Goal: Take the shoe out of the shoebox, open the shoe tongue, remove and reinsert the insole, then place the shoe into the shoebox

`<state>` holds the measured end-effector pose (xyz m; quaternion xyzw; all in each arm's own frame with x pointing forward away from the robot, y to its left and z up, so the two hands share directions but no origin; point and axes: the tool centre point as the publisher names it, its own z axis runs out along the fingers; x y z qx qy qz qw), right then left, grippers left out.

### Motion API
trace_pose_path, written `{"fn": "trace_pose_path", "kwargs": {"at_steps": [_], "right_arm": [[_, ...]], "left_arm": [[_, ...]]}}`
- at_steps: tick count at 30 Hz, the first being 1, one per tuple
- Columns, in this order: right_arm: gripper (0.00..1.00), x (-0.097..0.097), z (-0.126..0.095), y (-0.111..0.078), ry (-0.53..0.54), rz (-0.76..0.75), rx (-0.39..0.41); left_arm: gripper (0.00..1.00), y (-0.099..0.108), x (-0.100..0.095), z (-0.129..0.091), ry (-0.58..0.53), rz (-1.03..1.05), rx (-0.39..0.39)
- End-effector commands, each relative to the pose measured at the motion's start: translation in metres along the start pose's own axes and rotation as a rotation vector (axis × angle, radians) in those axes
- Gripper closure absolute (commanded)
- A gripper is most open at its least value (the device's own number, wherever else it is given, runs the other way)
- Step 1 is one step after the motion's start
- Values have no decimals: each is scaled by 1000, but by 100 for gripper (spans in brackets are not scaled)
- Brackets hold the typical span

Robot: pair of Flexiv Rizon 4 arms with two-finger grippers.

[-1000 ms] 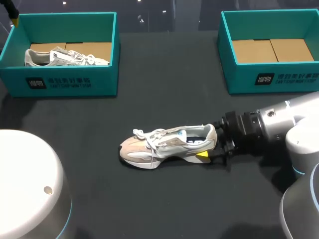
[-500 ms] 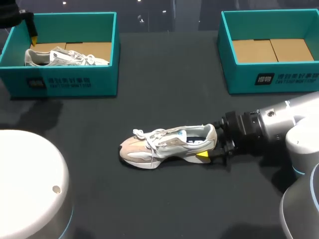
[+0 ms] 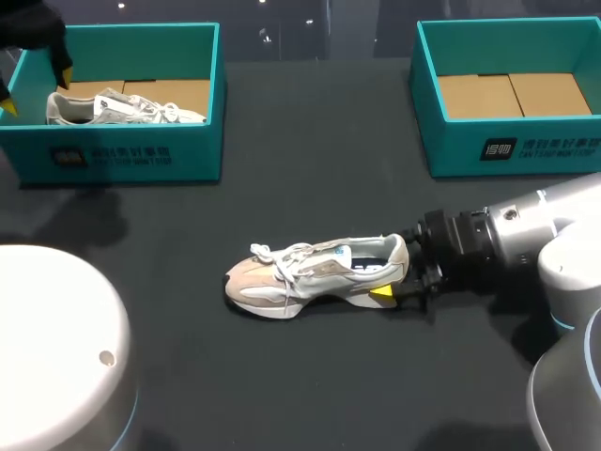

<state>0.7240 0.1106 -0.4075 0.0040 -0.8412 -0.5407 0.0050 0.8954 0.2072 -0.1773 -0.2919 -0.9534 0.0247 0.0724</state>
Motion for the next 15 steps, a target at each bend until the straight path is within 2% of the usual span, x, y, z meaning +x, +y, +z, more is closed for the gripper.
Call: {"fn": "trace_pose_path", "kwargs": {"at_steps": [1,8,10,11,12,15], "right_arm": [[100,-1,1,-1,0,0,5],[100,-1,1,-1,0,0,5],[100,-1,1,-1,0,0,5],[100,-1,1,-1,0,0,5],[100,-1,1,-1,0,0,5],[100,-1,1,-1,0,0,5]], "left_arm": [[0,-27,19,0,-101,-227,67],[0,-87,29,9,-120,-587,11],[0,-97,29,10,-174,-751,42],[0,-103,30,10,-189,-862,104],[0,-108,34,9,-219,-837,114],[0,-108,34,9,-219,-837,114]]}}
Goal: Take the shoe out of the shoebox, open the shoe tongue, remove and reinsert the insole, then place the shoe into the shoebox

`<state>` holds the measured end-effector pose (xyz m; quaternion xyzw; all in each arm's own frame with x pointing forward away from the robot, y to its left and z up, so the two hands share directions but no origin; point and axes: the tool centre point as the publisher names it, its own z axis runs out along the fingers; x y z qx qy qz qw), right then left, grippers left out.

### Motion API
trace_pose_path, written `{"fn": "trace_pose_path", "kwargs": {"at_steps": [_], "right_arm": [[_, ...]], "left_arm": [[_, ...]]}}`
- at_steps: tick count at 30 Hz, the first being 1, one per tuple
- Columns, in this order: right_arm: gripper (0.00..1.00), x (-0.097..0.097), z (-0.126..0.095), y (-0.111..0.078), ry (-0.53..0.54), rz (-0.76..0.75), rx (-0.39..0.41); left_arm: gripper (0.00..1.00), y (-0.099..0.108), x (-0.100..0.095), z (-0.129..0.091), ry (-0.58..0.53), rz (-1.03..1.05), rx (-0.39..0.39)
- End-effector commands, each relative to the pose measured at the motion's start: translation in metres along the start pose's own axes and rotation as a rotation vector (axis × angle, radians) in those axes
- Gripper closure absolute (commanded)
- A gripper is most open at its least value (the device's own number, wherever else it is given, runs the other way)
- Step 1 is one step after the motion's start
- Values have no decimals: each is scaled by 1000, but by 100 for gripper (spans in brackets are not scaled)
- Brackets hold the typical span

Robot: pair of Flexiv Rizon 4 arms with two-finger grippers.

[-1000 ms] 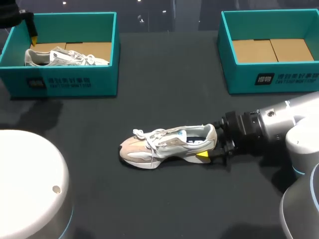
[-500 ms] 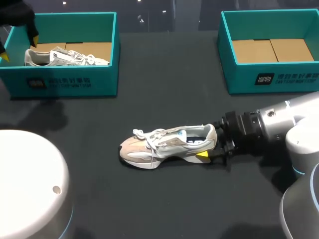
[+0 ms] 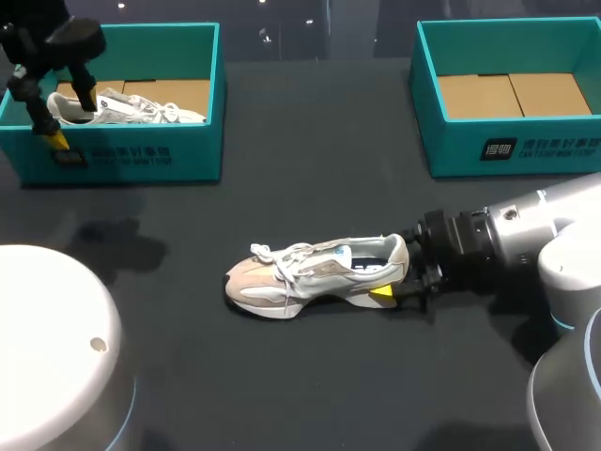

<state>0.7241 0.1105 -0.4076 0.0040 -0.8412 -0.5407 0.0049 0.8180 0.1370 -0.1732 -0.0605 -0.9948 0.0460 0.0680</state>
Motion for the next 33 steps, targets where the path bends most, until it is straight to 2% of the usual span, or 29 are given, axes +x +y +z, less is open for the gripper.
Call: {"fn": "trace_pose_path", "kwargs": {"at_steps": [1,9,14,17,21,23,25,33], "right_arm": [[100,-1,1,-1,0,0,5],[100,-1,1,-1,0,0,5],[100,-1,1,-1,0,0,5],[100,-1,1,-1,0,0,5],[100,-1,1,-1,0,0,5],[100,-1,1,-1,0,0,5],[100,-1,1,-1,0,0,5],[100,-1,1,-1,0,0,5]], "left_arm": [[0,-2,11,1,-176,-367,78],[0,-2,11,1,-176,-367,78],[0,-30,22,16,-121,-640,37],[0,-50,27,24,-88,-839,-52],[0,-69,30,30,-45,-1056,-128],[0,-80,34,32,-61,-1142,-118],[0,-89,41,27,-124,-1078,-69],[0,-89,41,27,-124,-1078,-69]]}}
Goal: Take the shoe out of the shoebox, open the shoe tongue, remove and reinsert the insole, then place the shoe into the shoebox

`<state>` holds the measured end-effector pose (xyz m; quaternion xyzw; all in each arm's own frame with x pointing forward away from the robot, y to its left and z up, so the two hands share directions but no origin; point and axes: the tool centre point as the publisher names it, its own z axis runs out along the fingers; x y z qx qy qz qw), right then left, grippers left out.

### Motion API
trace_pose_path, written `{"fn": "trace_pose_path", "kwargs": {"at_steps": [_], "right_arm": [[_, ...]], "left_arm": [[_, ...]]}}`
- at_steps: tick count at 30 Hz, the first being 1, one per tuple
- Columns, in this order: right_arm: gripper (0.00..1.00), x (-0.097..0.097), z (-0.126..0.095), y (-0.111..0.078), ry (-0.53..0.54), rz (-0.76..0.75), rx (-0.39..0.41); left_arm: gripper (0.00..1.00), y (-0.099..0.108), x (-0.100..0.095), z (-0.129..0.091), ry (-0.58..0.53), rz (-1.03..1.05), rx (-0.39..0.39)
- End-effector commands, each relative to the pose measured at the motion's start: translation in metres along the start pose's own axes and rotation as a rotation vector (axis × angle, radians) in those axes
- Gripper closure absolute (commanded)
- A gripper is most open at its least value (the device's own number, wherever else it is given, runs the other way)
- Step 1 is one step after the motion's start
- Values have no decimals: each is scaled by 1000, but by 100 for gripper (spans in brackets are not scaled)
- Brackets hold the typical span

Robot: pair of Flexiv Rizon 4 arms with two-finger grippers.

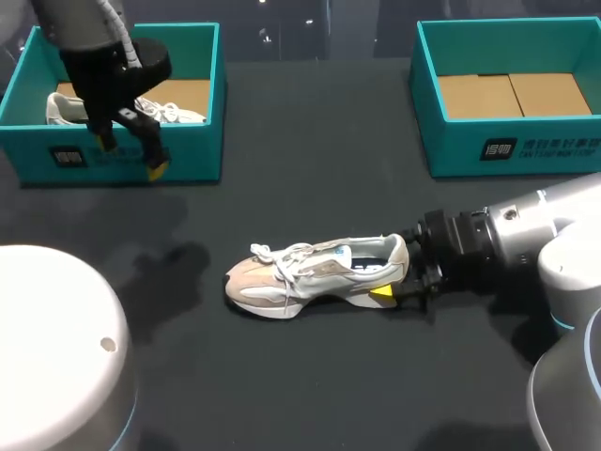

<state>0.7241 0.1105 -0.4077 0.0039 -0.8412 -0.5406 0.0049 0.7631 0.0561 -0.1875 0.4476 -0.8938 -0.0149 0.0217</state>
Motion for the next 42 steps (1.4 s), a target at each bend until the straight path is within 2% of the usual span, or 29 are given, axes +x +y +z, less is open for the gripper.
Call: {"fn": "trace_pose_path", "kwargs": {"at_steps": [1,3,8,12,13,15,16,19,21,35,37,42], "right_arm": [[100,-1,1,-1,0,0,5],[100,-1,1,-1,0,0,5],[100,-1,1,-1,0,0,5],[100,-1,1,-1,0,0,5],[100,-1,1,-1,0,0,5],[100,-1,1,-1,0,0,5],[100,-1,1,-1,0,0,5],[100,-1,1,-1,0,0,5],[100,-1,1,-1,0,0,5],[100,-1,1,-1,0,0,5],[100,-1,1,-1,0,0,5],[100,-1,1,-1,0,0,5]], "left_arm": [[0,-3,3,-1,-9,-26,-17],[0,-1,13,6,21,-102,-45],[0,-4,49,19,7,-336,-111],[0,-11,74,28,-61,-482,-60],[0,-13,78,28,-40,-489,-93],[0,-18,88,31,-66,-532,-79],[0,-21,94,32,-56,-538,-102],[0,-32,108,35,-39,-578,-107],[0,-42,113,34,-3,-580,-56],[0,-42,113,34,-3,-580,-56],[0,-51,124,37,-36,-590,-77],[0,-72,157,44,-23,-563,-99]]}}
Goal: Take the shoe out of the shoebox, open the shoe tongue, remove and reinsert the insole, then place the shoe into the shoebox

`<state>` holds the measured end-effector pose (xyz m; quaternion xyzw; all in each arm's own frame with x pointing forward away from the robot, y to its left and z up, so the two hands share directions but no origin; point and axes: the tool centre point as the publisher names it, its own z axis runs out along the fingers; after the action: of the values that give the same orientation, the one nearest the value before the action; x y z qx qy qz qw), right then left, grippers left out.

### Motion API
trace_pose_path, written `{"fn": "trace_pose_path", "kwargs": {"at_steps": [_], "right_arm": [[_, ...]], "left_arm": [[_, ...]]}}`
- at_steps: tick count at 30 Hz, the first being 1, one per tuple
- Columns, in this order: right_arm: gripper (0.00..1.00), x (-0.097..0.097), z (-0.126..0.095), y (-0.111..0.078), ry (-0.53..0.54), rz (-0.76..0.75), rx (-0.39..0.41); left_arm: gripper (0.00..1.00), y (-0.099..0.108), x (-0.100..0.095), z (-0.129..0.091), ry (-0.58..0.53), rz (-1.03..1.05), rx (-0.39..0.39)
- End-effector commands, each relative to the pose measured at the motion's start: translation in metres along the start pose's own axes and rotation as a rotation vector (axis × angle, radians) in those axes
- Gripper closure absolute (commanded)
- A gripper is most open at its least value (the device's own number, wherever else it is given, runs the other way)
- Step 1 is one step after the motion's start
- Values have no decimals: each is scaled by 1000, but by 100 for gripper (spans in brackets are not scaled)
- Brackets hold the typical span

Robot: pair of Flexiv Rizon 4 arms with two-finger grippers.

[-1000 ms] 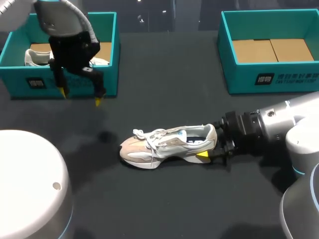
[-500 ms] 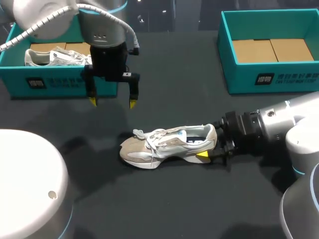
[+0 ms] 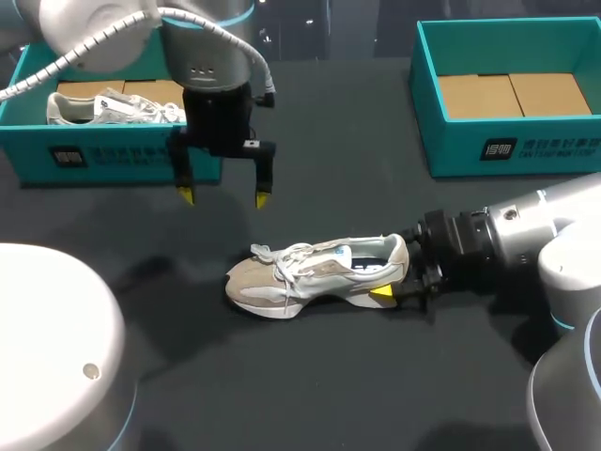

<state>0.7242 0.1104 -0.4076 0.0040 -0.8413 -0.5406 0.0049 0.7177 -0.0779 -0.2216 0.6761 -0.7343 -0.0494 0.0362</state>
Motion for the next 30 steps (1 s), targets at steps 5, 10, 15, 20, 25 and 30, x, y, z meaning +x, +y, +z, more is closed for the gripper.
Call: {"fn": "trace_pose_path", "kwargs": {"at_steps": [5,10,15,20,25,30], "right_arm": [[100,-1,1,-1,0,0,5],[100,-1,1,-1,0,0,5],[100,-1,1,-1,0,0,5],[100,-1,1,-1,0,0,5],[100,-1,1,-1,0,0,5],[100,-1,1,-1,0,0,5]], "left_arm": [[0,-17,64,20,-55,-1,-64],[0,-19,89,33,-81,-1,-76],[0,-16,111,42,-99,-41,-105],[0,-14,120,45,-118,-44,-127],[0,-14,120,45,-118,-44,-127],[0,-14,120,45,-118,-44,-127]]}}
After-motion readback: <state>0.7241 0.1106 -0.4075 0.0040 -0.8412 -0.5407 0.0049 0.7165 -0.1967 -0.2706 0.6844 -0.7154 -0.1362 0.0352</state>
